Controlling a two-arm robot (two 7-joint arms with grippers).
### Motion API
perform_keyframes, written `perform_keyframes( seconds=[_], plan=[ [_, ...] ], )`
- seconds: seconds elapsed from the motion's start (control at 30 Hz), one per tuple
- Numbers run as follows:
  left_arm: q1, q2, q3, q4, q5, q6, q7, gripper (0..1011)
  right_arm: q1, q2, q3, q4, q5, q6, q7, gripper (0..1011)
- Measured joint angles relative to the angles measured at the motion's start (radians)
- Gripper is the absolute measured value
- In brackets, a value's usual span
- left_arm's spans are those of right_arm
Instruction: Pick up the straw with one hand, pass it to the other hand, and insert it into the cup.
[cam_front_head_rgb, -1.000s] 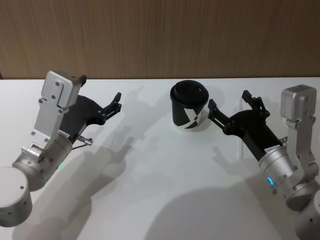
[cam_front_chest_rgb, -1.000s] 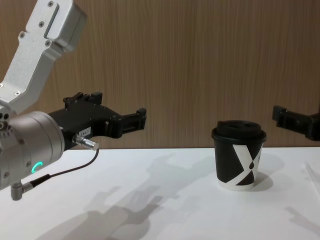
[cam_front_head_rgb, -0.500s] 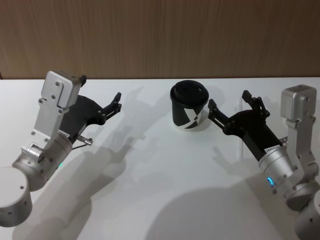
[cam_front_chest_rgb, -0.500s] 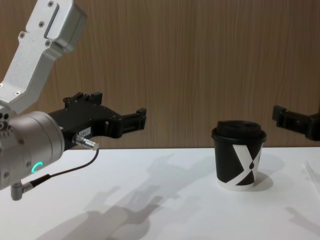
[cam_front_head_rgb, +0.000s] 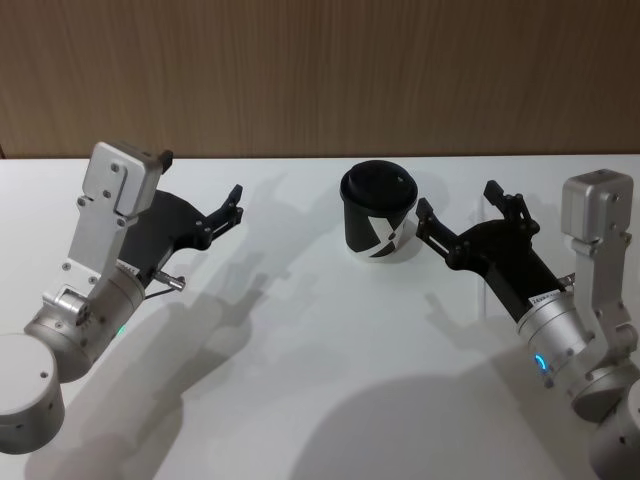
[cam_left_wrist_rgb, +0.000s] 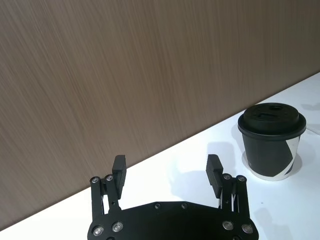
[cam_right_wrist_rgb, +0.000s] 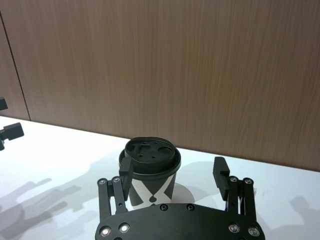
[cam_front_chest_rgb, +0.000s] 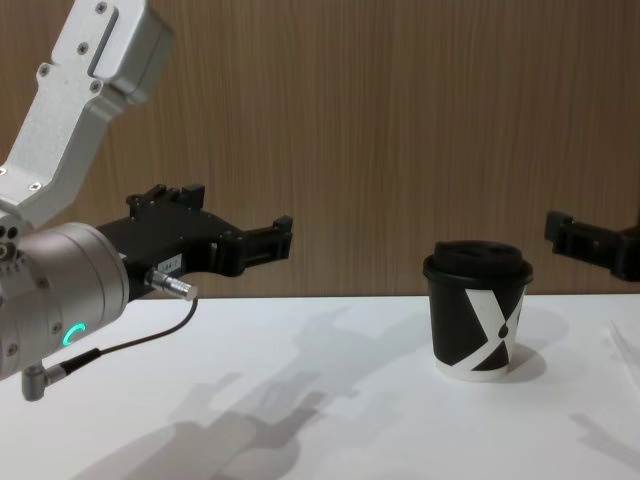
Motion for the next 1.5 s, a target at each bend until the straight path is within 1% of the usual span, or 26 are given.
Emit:
perform_keyframes(
  seconds=[0.9,1.07,1.3,1.4,1.43,1.47,1.5],
  plan=[
    [0.0,0.0,0.0,0.0,0.0,0.0,0.0,1003,0.0,0.0,0.001,0.0,0.0,0.001,0.0,1001],
    [0.0,0.0,0.0,0.0,0.0,0.0,0.0,1003,-0.001,-0.004,0.004,-0.002,-0.007,0.01,-0.011,1001],
    [0.0,0.0,0.0,0.0,0.0,0.0,0.0,1003,-0.005,-0.011,0.01,-0.017,-0.033,0.061,-0.052,1001],
    [0.0,0.0,0.0,0.0,0.0,0.0,0.0,1003,-0.007,-0.015,0.013,-0.026,-0.048,0.102,-0.077,1001],
    [0.0,0.0,0.0,0.0,0.0,0.0,0.0,1003,-0.007,-0.015,0.013,-0.026,-0.048,0.102,-0.077,1001],
    [0.0,0.0,0.0,0.0,0.0,0.0,0.0,1003,-0.008,-0.016,0.014,-0.029,-0.055,0.122,-0.088,1001],
    [0.0,0.0,0.0,0.0,0.0,0.0,0.0,1003,-0.008,-0.016,0.014,-0.03,-0.059,0.13,-0.092,1001]
  ],
)
